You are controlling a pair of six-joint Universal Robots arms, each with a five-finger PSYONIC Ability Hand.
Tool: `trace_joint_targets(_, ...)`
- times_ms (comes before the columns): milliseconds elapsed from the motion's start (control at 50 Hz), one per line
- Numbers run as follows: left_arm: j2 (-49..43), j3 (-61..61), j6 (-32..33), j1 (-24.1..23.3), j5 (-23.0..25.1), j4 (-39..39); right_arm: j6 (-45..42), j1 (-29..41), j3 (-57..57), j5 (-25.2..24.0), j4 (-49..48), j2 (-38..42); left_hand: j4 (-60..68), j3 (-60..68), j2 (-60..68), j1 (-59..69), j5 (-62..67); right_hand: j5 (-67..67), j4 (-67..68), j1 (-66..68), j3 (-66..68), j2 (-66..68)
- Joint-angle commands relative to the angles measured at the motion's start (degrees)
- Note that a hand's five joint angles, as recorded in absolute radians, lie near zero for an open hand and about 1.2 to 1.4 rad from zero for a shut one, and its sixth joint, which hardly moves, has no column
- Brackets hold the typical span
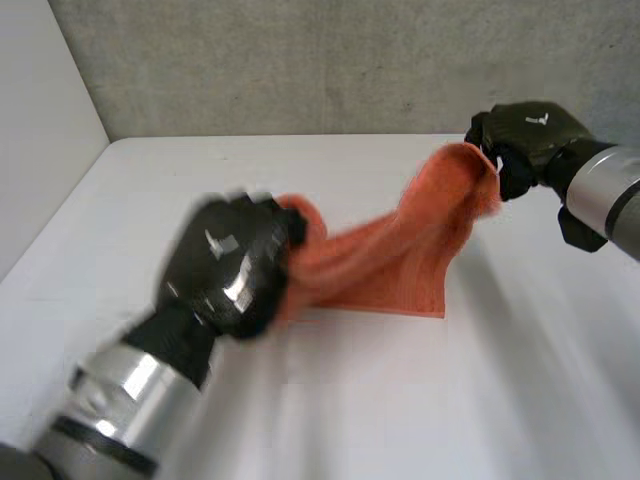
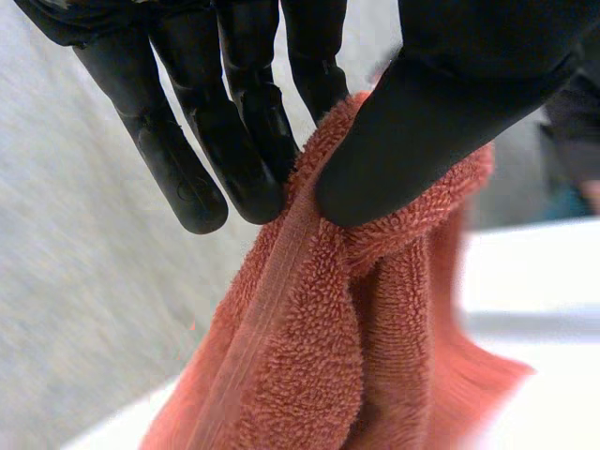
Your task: Fold the laundry
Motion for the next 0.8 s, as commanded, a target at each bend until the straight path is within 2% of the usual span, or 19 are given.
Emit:
trace_joint_targets(20,-17.7,5.2,0.3,-7.9,-5.5,-1.8,-4.9,0.5,1.6,3.8,-3.7,7.2,10.3,10.4,10.4,13.5,11.7,14.4,11.8,23.9,12.2,12.0)
trace_joint_targets(40,-17.8,5.2,0.3,-7.9,-5.5,-1.8,-4.9,0.5,1.6,3.8,-3.7,7.2,10.3,10.4,10.4,13.5,11.7,14.4,11.8,23.9,12.2,12.0)
trace_joint_targets(80,-24.4,9.1,0.2,-7.7,-5.5,-2.0,-7.1,0.6,2.4,6.1,-5.0,9.5,10.3,10.4,10.4,13.5,11.7,14.4,11.8,23.9,12.2,12.0)
trace_joint_targets(160,-26.9,12.1,0.4,-7.6,-5.5,-1.8,-8.0,0.5,3.1,8.3,-6.5,10.6,10.3,10.4,10.4,13.5,11.7,14.4,11.8,23.9,12.2,12.0)
trace_joint_targets(180,-27.0,13.1,0.4,-7.2,-5.4,-1.3,-8.0,0.6,3.6,8.9,-7.1,10.7,2.5,2.6,2.6,5.7,3.9,14.4,11.8,23.9,12.2,12.0)
trace_joint_targets(200,-27.0,13.1,0.4,-7.2,-5.4,-1.3,-8.0,0.6,3.6,8.9,-7.1,10.7,2.4,2.5,2.5,5.6,3.8,14.4,11.8,23.9,12.2,12.0)
trace_joint_targets(240,-26.4,15.1,0.4,-4.6,-5.4,-1.2,-7.6,0.4,4.2,9.1,-8.1,10.5,-25.7,-25.6,-25.6,-22.5,-24.3,14.4,11.8,23.9,12.2,12.0)
trace_joint_targets(260,-26.4,15.1,0.4,-4.6,-5.4,-1.2,-7.6,0.4,4.2,9.1,-8.1,10.5,-25.9,-25.8,-25.8,-22.7,-24.4,14.4,11.8,23.9,12.2,12.0)
trace_joint_targets(300,-23.8,15.9,0.3,-1.6,-4.9,-1.7,-7.2,0.4,4.5,9.3,-8.7,10.2,-53.3,-53.2,-53.2,-50.1,-51.9,14.4,11.8,23.9,12.2,12.0)
trace_joint_targets(320,-23.8,15.9,0.3,-1.6,-4.9,-1.7,-7.2,0.4,4.5,9.3,-8.7,10.2,-53.5,-53.4,-53.4,-50.3,-52.0,14.4,11.8,23.9,12.2,12.0)
trace_joint_targets(340,-22.2,15.8,0.4,-0.3,-4.8,-2.0,-7.1,0.3,4.7,9.3,-8.8,10.0,-59.1,-59.0,-59.0,-55.9,-57.7,8.8,6.2,18.3,6.6,6.4)
trace_joint_targets(360,-22.1,15.8,0.4,-0.3,-4.8,-2.0,-7.1,0.3,4.7,9.3,-8.8,10.0,-59.2,-59.1,-59.1,-56.0,-57.7,8.8,6.1,18.3,6.5,6.4)
trace_joint_targets(400,-20.0,15.1,0.4,0.9,-4.8,-2.6,-6.5,0.4,4.9,9.5,-8.9,9.2,-59.0,-58.9,-58.9,-55.8,-57.6,-25.2,-27.8,-15.7,-27.5,-27.6)
trace_joint_targets(420,-20.0,15.1,0.4,0.9,-4.8,-2.7,-6.5,0.4,4.9,9.5,-8.9,9.2,-59.0,-58.9,-58.9,-55.8,-57.6,-25.4,-28.0,-15.9,-27.6,-27.8)
trace_joint_targets(440,-19.3,14.9,0.4,1.1,-4.7,-3.3,-5.8,0.4,4.9,9.5,-8.8,8.2,-59.0,-58.9,-58.9,-55.8,-57.6,-41.3,-44.0,-31.9,-43.6,-43.8)
trace_joint_targets(460,-18.3,14.4,0.3,1.2,-4.2,-4.4,-5.1,0.4,4.9,9.6,-8.8,7.3,-59.0,-58.9,-58.9,-55.8,-57.6,-49.2,-51.8,-39.7,-51.5,-51.6)
trace_joint_targets(520,-17.0,13.7,0.3,1.6,-3.9,-5.7,-3.0,0.4,4.9,9.6,-8.7,5.2,-59.0,-58.9,-58.9,-55.8,-57.6,-54.8,-57.4,-45.3,-57.1,-57.2)
trace_joint_targets(640,-11.7,10.7,0.1,6.0,-3.4,-10.7,0.0,0.5,5.2,9.4,-7.6,0.7,-58.3,-58.2,-58.2,-55.1,-56.9,-55.0,-57.6,-45.5,-57.3,-57.4)
trace_joint_targets(800,-6.6,7.8,-0.2,9.9,-2.1,-14.6,0.5,0.5,8.9,9.0,-0.1,-6.1,-56.7,-56.5,-56.6,-53.5,-55.2,-54.8,-57.4,-45.3,-57.1,-57.2)
